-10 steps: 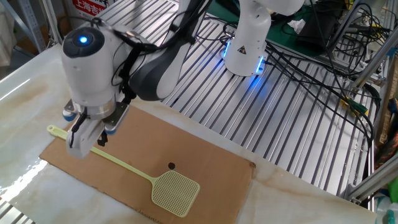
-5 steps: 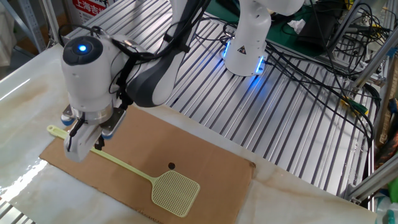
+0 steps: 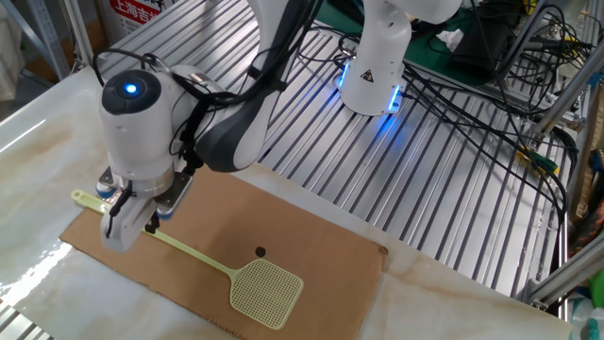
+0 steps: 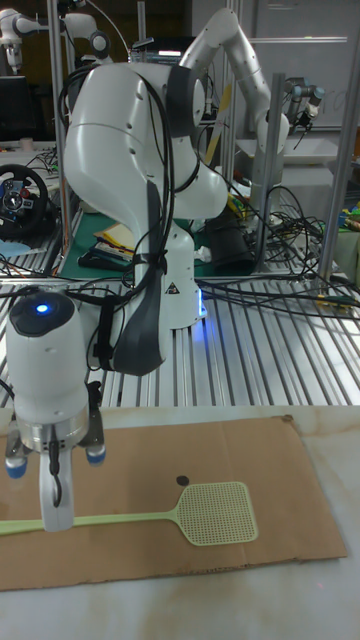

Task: Swat with a flyswatter

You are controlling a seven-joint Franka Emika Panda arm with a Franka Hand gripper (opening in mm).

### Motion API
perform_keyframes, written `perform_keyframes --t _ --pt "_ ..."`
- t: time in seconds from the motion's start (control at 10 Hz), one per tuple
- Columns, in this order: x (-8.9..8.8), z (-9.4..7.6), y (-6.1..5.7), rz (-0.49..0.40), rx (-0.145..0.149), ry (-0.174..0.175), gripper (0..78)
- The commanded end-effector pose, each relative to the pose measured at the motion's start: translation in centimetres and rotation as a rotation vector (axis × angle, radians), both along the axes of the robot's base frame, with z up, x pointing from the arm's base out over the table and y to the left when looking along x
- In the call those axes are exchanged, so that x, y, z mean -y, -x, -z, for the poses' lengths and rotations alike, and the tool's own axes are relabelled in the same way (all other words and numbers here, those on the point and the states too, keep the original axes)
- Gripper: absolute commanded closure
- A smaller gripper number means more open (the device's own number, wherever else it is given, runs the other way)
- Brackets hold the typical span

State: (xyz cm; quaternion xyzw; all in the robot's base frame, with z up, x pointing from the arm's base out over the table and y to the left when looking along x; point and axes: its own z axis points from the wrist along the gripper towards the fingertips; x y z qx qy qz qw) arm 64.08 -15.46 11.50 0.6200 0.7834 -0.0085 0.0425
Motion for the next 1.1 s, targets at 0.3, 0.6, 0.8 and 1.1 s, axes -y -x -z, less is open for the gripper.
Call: perform_keyframes --t 0.3,0.6,0.8,1.1 --pt "0.1 1.7 0.4 -0.007 0.002 0.022 77.6" --pt "0.1 1.9 0.8 -0.015 -0.006 0.018 77.6" --pt "0.1 2.2 1.1 -0.023 -0.015 0.018 77.6" --pt "0.2 2.9 1.3 -0.018 -0.027 0.017 77.6"
